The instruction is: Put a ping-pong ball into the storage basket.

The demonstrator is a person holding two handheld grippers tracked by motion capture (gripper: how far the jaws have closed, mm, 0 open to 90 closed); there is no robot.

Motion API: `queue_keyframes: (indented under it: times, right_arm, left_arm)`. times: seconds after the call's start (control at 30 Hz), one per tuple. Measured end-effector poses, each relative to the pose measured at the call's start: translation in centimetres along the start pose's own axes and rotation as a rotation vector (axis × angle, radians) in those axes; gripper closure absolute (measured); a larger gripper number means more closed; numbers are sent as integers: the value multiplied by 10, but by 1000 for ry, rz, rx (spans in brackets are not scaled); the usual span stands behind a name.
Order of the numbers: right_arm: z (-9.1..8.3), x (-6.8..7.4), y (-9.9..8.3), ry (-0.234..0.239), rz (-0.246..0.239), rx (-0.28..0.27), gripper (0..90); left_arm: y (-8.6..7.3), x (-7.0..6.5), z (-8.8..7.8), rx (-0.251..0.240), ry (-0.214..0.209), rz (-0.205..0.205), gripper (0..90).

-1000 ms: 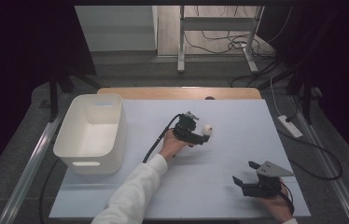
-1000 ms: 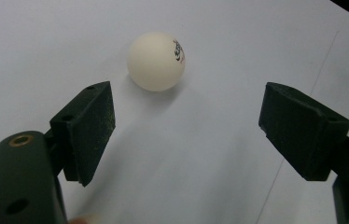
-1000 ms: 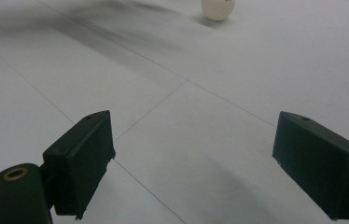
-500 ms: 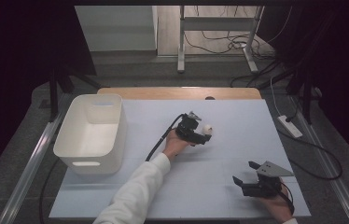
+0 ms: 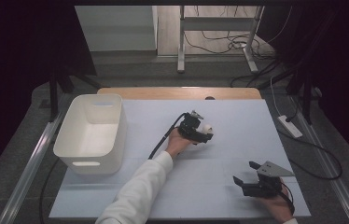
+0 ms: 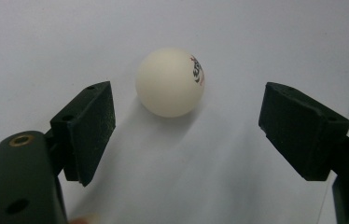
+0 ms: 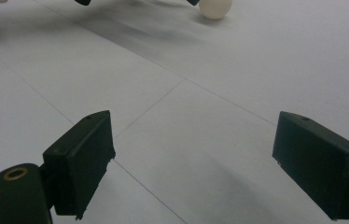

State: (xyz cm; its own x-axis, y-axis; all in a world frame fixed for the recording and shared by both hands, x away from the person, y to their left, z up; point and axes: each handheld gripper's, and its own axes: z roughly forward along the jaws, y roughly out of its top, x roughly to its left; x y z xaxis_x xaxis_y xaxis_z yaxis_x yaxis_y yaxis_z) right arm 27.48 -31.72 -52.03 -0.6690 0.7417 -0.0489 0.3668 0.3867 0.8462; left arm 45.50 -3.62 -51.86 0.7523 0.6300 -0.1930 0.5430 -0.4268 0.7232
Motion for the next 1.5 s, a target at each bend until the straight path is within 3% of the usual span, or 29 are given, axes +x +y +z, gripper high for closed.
queue_keyframes:
  times: [0.77, 1.03, 1.2, 1.5]
  right_arm:
    - [-2, -2, -2, 0, 16, -4, 123]
    - [-2, -2, -2, -1, 18, -3, 123]
    - [-2, -2, -2, -1, 16, -3, 123]
    - [-2, -2, -2, -4, 17, -3, 124]
  left_arm:
    - [11, 7, 24, 27, 19, -27, 221]
    - [12, 9, 24, 26, 7, -40, 340]
    - [12, 9, 23, 29, 14, -36, 496]
    - [14, 10, 16, 15, 4, -43, 506]
